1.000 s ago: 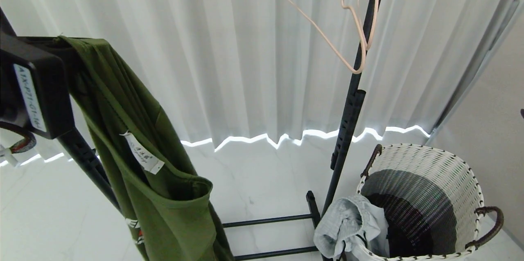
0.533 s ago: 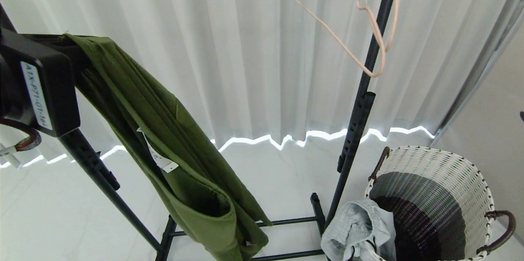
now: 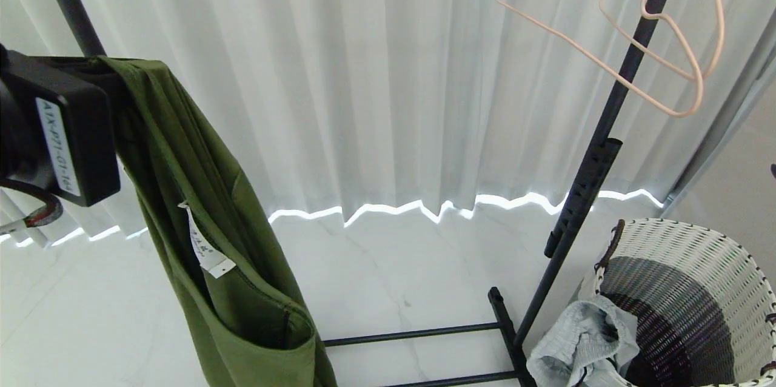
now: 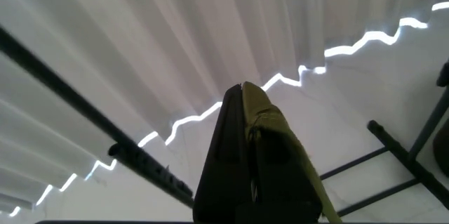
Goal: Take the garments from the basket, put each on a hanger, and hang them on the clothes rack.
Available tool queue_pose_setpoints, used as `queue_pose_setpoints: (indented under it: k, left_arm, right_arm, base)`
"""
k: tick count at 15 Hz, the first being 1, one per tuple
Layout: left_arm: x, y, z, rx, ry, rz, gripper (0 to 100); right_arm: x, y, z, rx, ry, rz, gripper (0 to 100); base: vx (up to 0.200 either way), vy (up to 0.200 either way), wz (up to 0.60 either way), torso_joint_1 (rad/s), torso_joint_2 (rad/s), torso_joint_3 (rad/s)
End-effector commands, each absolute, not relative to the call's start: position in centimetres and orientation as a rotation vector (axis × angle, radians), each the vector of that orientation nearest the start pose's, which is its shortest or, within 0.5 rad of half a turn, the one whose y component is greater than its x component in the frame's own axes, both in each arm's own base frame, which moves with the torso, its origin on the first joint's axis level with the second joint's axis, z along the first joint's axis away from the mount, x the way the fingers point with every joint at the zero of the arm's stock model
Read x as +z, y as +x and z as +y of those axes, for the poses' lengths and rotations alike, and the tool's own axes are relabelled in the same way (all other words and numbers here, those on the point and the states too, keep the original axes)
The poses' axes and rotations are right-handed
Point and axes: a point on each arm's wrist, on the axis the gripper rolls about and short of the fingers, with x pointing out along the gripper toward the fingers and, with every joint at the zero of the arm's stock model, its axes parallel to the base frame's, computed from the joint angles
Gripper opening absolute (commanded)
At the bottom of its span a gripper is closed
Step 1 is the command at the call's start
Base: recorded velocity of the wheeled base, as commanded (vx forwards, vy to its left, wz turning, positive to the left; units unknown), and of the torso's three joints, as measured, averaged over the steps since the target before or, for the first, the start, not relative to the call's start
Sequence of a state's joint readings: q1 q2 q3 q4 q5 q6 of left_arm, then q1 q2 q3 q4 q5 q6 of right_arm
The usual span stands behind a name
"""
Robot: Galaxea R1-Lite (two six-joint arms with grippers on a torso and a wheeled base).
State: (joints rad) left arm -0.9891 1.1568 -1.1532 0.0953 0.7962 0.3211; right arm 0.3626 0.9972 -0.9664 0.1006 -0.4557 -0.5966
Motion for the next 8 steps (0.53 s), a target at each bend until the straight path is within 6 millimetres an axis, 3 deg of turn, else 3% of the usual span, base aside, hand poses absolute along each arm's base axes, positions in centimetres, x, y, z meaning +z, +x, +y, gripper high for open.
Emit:
queue_pose_setpoints:
  k: [1, 8]
  left_arm:
    - [33.95, 9.59, -11.66, -0.202, 0.398, 0.032, 0]
    - [33.77, 9.59, -11.66, -0.203, 0.412, 0.035, 0]
  right_arm:
    - [30.9, 10.96, 3.09, -0.055, -0.647, 0.144, 100]
    - [30.6, 10.42, 2.46, -0.098, -0.602, 0.151, 100]
  base:
    - [0.0, 0.0, 0.0, 0.0, 0.0, 0.0]
    - [0.0, 0.0, 0.0, 0.0, 0.0, 0.0]
